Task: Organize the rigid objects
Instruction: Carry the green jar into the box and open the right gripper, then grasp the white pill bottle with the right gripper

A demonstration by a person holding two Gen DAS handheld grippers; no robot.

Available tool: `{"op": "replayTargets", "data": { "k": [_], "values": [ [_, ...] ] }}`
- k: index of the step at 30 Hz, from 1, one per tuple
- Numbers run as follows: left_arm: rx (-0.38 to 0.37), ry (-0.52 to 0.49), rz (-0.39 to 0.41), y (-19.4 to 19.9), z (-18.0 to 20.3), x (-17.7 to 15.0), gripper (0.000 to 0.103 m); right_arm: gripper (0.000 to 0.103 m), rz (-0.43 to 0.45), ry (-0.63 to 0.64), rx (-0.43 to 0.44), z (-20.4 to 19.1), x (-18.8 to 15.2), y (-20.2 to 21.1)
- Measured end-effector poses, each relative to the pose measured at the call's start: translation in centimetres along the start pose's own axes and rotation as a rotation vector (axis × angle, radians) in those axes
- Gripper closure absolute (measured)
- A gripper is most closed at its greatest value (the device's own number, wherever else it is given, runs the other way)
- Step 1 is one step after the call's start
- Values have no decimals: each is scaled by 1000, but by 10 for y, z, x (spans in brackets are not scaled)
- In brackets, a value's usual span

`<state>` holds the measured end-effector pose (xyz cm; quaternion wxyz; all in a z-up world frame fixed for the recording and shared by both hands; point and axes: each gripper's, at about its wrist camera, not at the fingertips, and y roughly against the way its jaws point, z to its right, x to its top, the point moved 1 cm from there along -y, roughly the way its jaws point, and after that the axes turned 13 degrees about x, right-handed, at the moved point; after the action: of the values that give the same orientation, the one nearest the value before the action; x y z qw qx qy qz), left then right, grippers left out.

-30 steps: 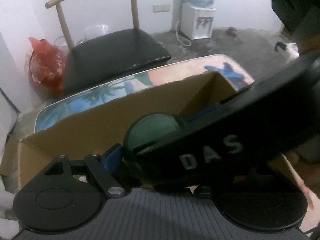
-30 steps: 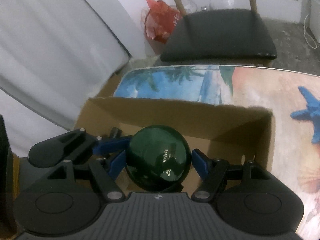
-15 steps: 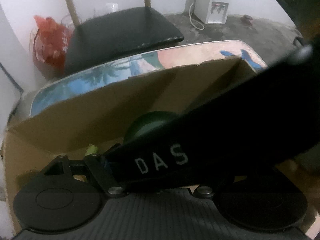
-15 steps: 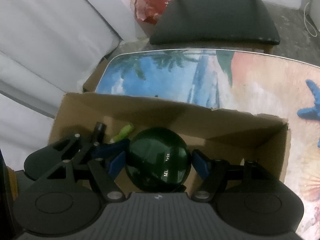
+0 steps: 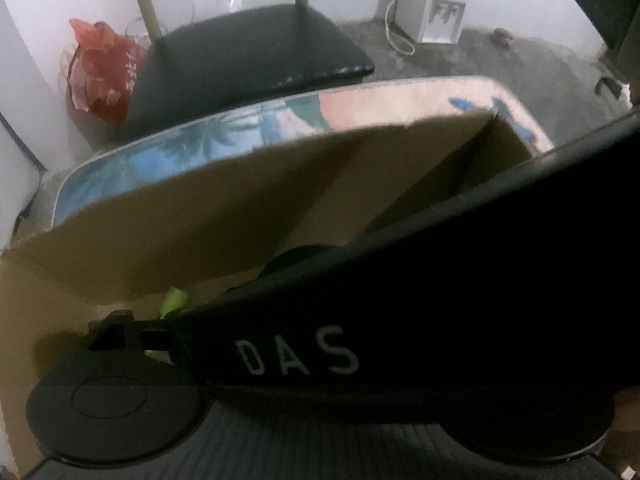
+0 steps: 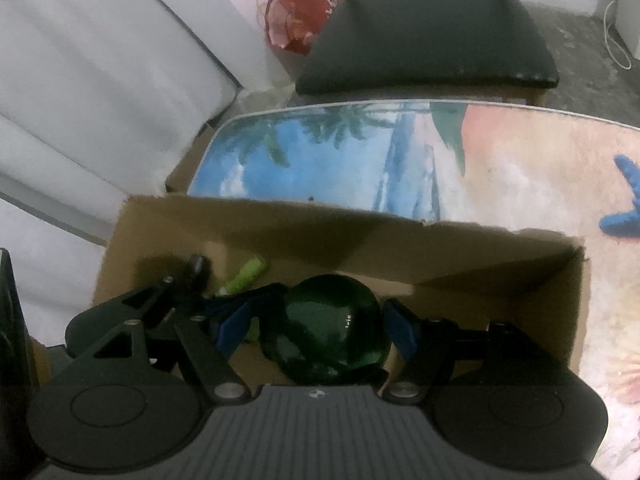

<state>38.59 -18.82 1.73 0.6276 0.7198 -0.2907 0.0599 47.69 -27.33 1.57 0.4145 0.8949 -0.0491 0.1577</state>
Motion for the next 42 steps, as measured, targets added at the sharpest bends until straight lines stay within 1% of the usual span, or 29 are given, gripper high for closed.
{"op": "replayTargets", "data": {
  "k": [4,8,9,11,12,14,15,17,19,21,23,24,26,28,30,33,34,36,38,40,42],
  "values": [
    [11,13,24,14,-1,-2,15,27,24,10,11,-7,-1,10],
    [-8,36,48,36,-8,-8,14,27,73,27,36,-22,-7,32],
    [-17,40,65,46,-12,-11,14,27,92,35,41,-27,-9,39],
    [-30,51,101,66,-14,-18,9,27,136,52,60,-37,-15,56],
    [-41,58,123,73,-22,-19,8,28,169,58,72,-42,-20,68],
    [-69,71,174,102,-31,-33,7,28,228,74,94,-52,-34,90],
    [-82,76,197,110,-40,-36,7,28,265,86,111,-58,-45,103],
    [-105,85,250,131,-54,-49,4,28,350,108,126,-67,-69,128],
    [-122,103,325,159,-65,-75,2,25,446,164,122,-79,-106,154],
    [-139,126,384,173,-78,-100,0,18,528,212,132,-89,-143,173],
    [-154,149,415,181,-84,-128,0,12,605,258,150,-97,-184,186],
    [-161,160,420,181,-87,-140,0,8,629,279,157,-100,-201,189],
    [-170,179,429,179,-90,-166,0,5,677,315,157,-107,-233,191],
    [-164,209,443,174,-93,-188,0,4,719,353,135,-113,-264,186],
    [-146,241,464,166,-99,-206,0,1,757,373,98,-117,-284,177],
    [-102,245,521,161,-98,-228,0,1,771,363,57,-117,-300,159],
    [-82,240,544,156,-94,-234,0,1,763,353,52,-116,-302,153],
    [-70,243,562,146,-91,-241,0,1,733,323,45,-111,-302,137],
    [-105,252,565,137,-86,-245,0,1,691,294,45,-107,-299,122],
    [-140,244,565,135,-78,-248,0,1,659,269,68,-105,-295,110],
    [-138,205,587,134,-65,-252,0,2,642,260,88,-106,-294,100]
  ]
}}
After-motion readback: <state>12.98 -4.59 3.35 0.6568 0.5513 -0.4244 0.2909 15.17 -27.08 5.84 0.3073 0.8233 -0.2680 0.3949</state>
